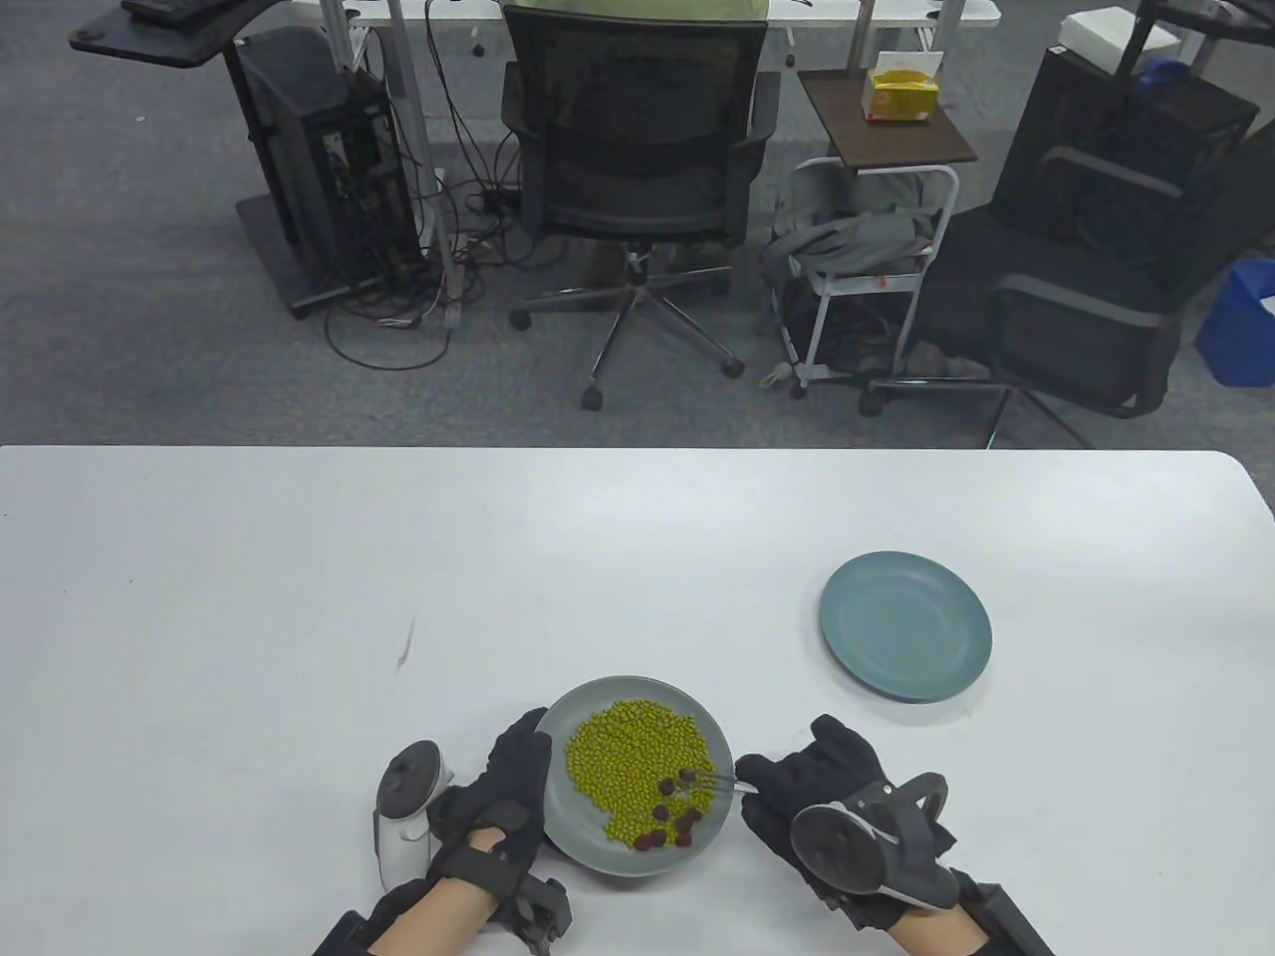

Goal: Pick cranberries with tweezers into plate

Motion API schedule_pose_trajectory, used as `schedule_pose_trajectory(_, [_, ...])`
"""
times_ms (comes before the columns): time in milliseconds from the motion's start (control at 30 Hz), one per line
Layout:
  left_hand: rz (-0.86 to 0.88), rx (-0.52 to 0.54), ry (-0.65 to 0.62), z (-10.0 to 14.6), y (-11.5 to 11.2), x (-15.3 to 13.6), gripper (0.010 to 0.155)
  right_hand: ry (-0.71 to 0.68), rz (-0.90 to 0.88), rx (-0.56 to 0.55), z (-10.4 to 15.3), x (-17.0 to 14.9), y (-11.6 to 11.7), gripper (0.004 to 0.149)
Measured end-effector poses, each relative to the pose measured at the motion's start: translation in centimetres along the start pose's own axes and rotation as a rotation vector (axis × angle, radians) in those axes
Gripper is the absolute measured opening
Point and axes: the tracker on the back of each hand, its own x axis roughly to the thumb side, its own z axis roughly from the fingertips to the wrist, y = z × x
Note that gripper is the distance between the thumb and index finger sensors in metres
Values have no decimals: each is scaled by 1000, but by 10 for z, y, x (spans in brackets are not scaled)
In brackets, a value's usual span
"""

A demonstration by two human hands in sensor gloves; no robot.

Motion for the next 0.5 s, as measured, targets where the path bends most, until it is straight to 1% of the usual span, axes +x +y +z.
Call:
schedule_pose_trajectory(33, [2, -2, 1, 0, 0, 0, 62, 24, -6, -16, -4, -16, -8, 45])
schedule_pose_trajectory(67, [1, -5, -1, 0, -1, 1, 62, 99, 3, -49, -4, -30, -13, 46])
schedule_pose_trajectory(100, [-3, -9, -4, 0, -1, 2, 62, 172, -2, -74, -6, -52, -19, 45])
schedule_pose_trajectory(133, [-3, -9, -7, 1, -1, 2, 62, 268, -1, -70, -8, -75, -22, 45])
schedule_pose_trajectory(167, [-2, -9, -9, 1, -1, 2, 62, 364, 5, -43, -7, -98, -22, 45])
schedule_pose_trajectory(200, [2, -11, -11, 1, -1, 2, 62, 423, 16, -45, -5, -115, -20, 46])
schedule_pose_trajectory(233, [12, -14, -12, 1, -1, 2, 62, 512, 49, -30, -3, -136, -16, 46])
schedule_pose_trajectory(267, [19, -18, -11, 1, -2, 2, 62, 552, 71, -2, -1, -148, -12, 45])
schedule_pose_trajectory(300, [28, -21, -9, 1, -2, 2, 62, 622, 97, 21, 3, -165, -5, 46])
schedule_pose_trajectory(333, [31, -22, -8, 1, -2, 2, 62, 653, 102, 38, 4, -171, -2, 46])
schedule_pose_trajectory(367, [34, -23, -7, 1, -2, 1, 62, 710, 104, 88, 7, -184, 7, 46])
schedule_pose_trajectory(400, [35, -24, -7, 2, -2, 2, 62, 737, 105, 110, 9, -188, 12, 46])
schedule_pose_trajectory(500, [28, -25, -7, 2, -3, 2, 63, 767, 164, 148, 8, -195, 21, 45])
